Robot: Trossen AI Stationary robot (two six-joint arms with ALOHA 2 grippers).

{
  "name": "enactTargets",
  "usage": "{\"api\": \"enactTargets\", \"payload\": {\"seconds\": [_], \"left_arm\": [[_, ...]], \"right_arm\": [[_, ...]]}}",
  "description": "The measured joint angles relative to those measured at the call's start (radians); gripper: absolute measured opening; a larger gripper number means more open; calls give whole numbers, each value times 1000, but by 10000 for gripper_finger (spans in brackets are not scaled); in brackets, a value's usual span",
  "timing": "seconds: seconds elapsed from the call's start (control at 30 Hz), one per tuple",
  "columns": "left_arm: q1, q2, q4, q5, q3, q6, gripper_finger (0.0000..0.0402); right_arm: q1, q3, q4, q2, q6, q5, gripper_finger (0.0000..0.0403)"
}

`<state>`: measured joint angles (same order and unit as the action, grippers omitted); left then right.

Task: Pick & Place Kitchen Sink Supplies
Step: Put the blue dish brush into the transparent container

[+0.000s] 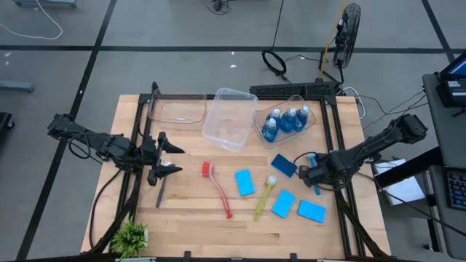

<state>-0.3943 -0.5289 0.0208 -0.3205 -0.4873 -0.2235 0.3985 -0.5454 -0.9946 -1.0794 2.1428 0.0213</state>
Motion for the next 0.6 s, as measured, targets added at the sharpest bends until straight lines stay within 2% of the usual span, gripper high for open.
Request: {"api": "enactTargets", "payload": {"seconds": [0.17, 0.33, 0.6], "left_arm": [[0, 0, 0, 0, 0, 9, 306], [0, 0, -3, 0, 0, 9, 305], [0, 0, -3, -1, 0, 10, 305]], "right_arm": [[1, 68, 128, -14, 27, 17, 208], [1, 88, 141, -9, 76, 14, 196], [0, 85, 162, 9, 82, 4, 111]]}}
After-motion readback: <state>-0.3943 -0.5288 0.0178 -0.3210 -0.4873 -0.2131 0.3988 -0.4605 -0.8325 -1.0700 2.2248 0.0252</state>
